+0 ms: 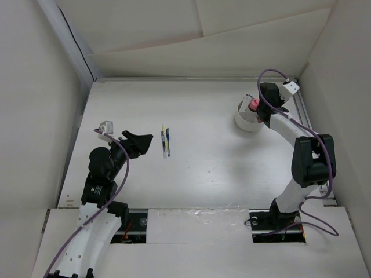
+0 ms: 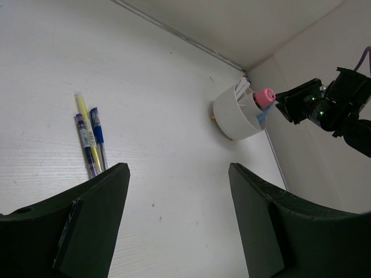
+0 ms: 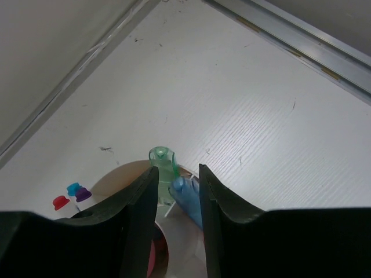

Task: Sort the stationery into containers
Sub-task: Place the stationery in the storage box, then pick up the pen from the center of the board.

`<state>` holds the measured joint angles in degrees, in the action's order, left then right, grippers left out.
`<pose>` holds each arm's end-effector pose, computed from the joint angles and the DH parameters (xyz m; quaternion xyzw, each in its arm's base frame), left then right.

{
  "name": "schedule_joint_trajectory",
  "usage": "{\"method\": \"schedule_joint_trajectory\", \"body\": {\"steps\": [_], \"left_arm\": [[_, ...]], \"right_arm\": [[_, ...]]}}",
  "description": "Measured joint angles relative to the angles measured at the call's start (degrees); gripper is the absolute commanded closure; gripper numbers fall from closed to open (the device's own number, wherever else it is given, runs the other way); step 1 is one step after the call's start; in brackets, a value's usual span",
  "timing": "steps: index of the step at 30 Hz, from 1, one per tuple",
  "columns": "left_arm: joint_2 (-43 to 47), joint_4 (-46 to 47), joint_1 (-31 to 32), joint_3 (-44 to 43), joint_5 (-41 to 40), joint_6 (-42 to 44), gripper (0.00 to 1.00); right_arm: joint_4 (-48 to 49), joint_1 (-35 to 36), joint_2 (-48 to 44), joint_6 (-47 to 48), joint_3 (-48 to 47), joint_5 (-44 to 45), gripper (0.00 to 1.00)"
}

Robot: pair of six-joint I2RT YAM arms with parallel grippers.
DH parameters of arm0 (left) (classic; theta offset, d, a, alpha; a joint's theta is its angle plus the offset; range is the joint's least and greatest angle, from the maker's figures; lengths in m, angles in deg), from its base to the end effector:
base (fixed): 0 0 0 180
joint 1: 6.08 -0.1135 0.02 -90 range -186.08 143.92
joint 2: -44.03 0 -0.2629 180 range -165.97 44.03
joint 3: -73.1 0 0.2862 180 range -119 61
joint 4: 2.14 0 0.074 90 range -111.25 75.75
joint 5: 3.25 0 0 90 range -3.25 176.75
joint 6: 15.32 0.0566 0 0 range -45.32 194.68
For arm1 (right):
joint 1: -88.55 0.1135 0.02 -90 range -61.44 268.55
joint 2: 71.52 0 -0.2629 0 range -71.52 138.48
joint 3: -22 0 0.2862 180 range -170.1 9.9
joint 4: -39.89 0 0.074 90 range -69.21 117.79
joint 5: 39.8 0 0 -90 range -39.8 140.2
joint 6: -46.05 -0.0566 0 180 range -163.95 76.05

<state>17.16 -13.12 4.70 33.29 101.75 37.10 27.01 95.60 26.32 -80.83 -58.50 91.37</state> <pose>0.1869 -0.0505 0.3008 -0.0684 0.6920 -0.3748 0.6132 0.4311 0.0158 0.2300 0.3782 0.7392 -0.1082 0.5467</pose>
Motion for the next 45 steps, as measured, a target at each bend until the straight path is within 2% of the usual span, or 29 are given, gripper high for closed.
{"method": "schedule_joint_trajectory", "body": {"steps": [11,14,15,17,20,23,27,28,31,32,33,35,39,45], "left_arm": [[0.0,0.0,0.0,0.0,0.0,0.0,0.34],[0.0,0.0,0.0,0.0,0.0,0.0,0.34],[0.0,0.0,0.0,0.0,0.0,0.0,0.34],[0.0,0.0,0.0,0.0,0.0,0.0,0.34],[0.0,0.0,0.0,0.0,0.0,0.0,0.35],[0.0,0.0,0.0,0.0,0.0,0.0,0.35],[0.2,-0.1,0.0,0.0,-0.2,-0.1,0.38],[0.2,-0.1,0.0,0.0,-0.3,-0.1,0.40],[0.5,-0.1,0.0,0.0,-0.4,-0.2,0.43],[0.5,-0.1,0.0,0.0,-0.5,-0.2,0.45],[0.5,-0.2,0.0,0.0,-0.6,-0.2,0.46],[0.5,-0.3,0.0,0.0,-1.0,-0.2,0.46],[0.9,-0.6,0.0,0.0,-1.8,-0.2,0.47],[0.9,-0.6,0.0,0.0,-2.0,-0.2,0.47]], "right_arm": [[-0.7,0.7,-4.2,-0.1,1.1,0.7,0.58],[-1.2,1.6,-8.7,-0.1,2.4,1.4,0.72],[-1.4,2.3,-10.6,-0.2,3.0,1.6,0.86],[-1.6,3.9,-14.3,0.1,3.7,1.6,1.00],[-1.4,8.2,-18.6,1.1,3.7,0.3,1.00],[-0.5,15.8,-19.7,3.3,3.3,-3.7,1.00],[-0.9,26.4,-12.1,6.9,-1.2,-12.1,1.00],[-1.5,28.8,-8.9,7.6,-3.4,-14.3,1.00],[-4.8,34.5,1.0,9.3,-9.9,-18.6,0.86],[-5.9,36.2,4.1,9.8,-11.8,-19.7,0.80],[-7.4,37.7,7.1,10.2,-13.7,-20.7,0.67],[-10.5,39.8,12.9,11.3,-18.2,-22.4,0.60],[-16.2,41.9,23.6,12.5,-28.4,-24.3,0.59],[-20.3,42.0,31.2,12.8,-35.6,-24.5,0.59]]}}
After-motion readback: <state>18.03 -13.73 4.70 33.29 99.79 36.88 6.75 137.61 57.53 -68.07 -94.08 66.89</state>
